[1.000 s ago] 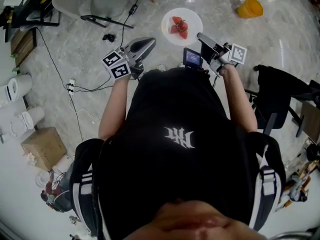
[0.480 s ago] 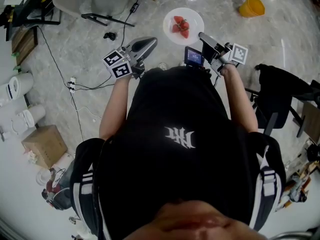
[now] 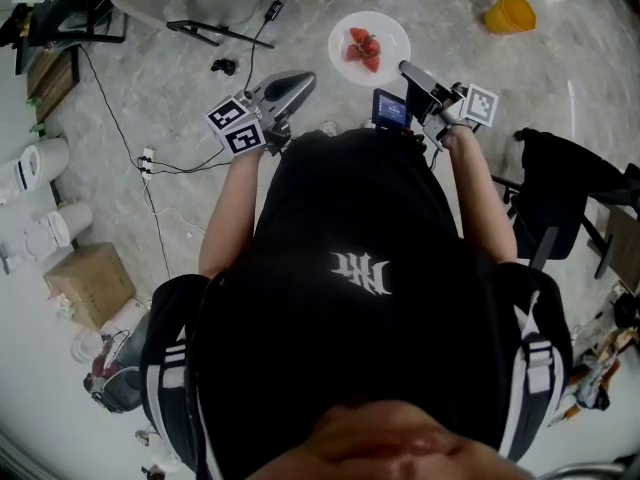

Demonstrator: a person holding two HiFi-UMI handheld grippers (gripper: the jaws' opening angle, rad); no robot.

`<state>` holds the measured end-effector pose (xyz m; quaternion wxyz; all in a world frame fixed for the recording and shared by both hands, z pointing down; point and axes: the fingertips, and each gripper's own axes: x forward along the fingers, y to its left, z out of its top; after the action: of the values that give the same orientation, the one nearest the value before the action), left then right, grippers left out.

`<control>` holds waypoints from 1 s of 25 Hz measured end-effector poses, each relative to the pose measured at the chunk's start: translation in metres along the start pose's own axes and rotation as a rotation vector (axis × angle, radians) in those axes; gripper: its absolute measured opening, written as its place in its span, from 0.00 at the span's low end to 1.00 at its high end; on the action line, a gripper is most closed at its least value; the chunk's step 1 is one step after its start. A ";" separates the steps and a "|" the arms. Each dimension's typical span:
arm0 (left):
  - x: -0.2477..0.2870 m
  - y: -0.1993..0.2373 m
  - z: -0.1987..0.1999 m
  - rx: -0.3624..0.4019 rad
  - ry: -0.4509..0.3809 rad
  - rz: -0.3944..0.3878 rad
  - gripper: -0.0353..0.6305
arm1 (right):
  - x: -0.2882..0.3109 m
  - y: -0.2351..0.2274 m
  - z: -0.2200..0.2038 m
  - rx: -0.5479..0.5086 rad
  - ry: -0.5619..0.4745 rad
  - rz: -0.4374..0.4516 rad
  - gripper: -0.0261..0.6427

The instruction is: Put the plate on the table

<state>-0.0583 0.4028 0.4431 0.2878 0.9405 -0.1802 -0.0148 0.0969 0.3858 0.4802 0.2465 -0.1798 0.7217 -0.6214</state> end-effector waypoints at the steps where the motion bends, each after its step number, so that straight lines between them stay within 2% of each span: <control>1: 0.000 0.000 0.000 0.001 -0.001 0.001 0.06 | 0.001 0.000 -0.001 0.002 0.001 0.001 0.05; 25: -0.004 -0.005 -0.014 -0.022 0.001 0.028 0.06 | -0.003 0.002 -0.012 0.011 0.024 0.027 0.05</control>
<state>-0.0582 0.4153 0.4521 0.2983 0.9347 -0.1931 -0.0124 0.0925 0.3975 0.4798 0.2473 -0.1613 0.7233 -0.6242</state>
